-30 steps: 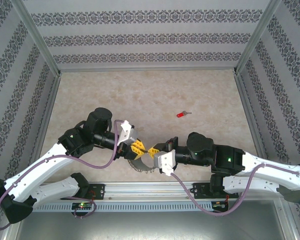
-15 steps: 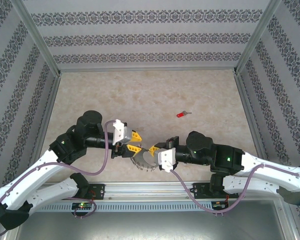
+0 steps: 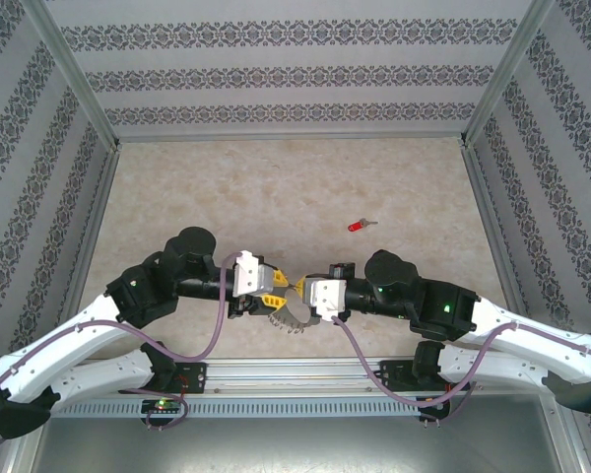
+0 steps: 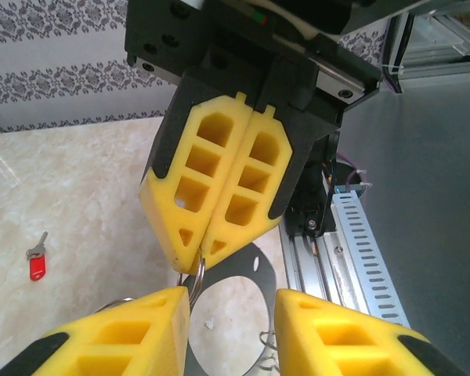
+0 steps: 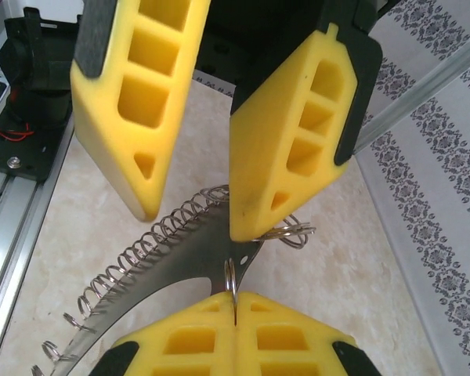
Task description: Put the keys on the keyring
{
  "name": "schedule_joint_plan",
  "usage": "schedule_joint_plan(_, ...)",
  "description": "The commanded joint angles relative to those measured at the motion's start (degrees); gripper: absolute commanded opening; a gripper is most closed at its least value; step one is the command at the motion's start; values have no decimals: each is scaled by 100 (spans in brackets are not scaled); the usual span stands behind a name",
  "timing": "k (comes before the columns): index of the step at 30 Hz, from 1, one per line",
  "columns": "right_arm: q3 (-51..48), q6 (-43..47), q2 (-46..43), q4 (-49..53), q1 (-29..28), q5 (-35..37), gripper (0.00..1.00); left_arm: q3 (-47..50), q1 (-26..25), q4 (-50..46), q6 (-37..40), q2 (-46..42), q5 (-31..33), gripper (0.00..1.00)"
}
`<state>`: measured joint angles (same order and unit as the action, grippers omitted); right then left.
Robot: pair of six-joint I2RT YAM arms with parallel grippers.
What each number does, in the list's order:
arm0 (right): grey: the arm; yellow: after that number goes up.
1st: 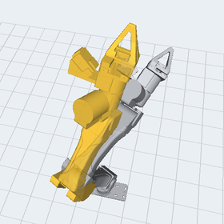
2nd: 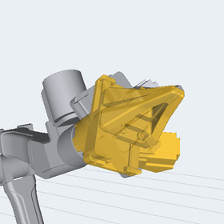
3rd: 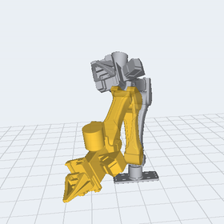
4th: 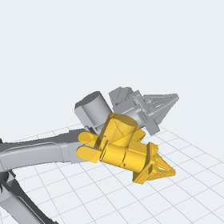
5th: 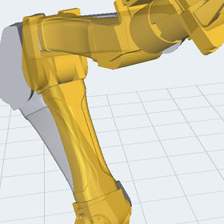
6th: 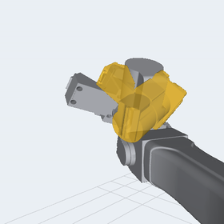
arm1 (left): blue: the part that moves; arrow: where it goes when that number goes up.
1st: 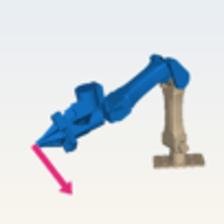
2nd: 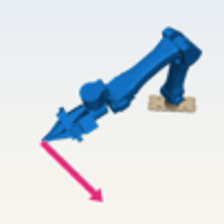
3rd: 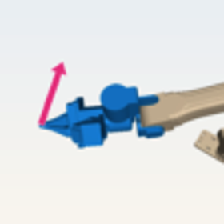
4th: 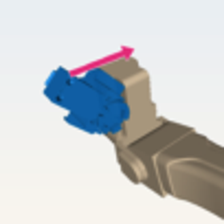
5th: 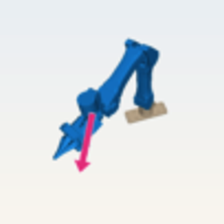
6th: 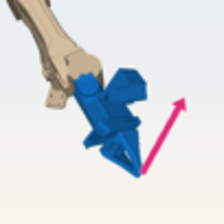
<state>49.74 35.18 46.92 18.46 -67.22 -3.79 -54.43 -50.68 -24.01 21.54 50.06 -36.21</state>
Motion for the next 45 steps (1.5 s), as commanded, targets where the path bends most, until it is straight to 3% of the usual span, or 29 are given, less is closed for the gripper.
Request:
schedule_joint_plan(1,186,-164,-42,-204,34,-130,0,-202,-117,-17,260,3,301,32)
schedule_joint_plan(12,142,-222,-51,-273,58,-209,0,-223,-464,60,483,143,1011,28)
schedule_joint_plan(22,98,-259,-64,-307,75,-236,0,-194,-588,242,705,315,1536,19)
schedule_joint_plan(35,107,-314,45,-298,113,-280,0,-52,-593,544,615,155,1425,16)
schedule_joint_plan(41,157,-329,121,-282,134,-306,0,-15,-596,578,612,145,1391,0)
schedule_joint_plan(45,147,-336,116,-296,146,-337,0,2,-592,589,632,105,1363,0)
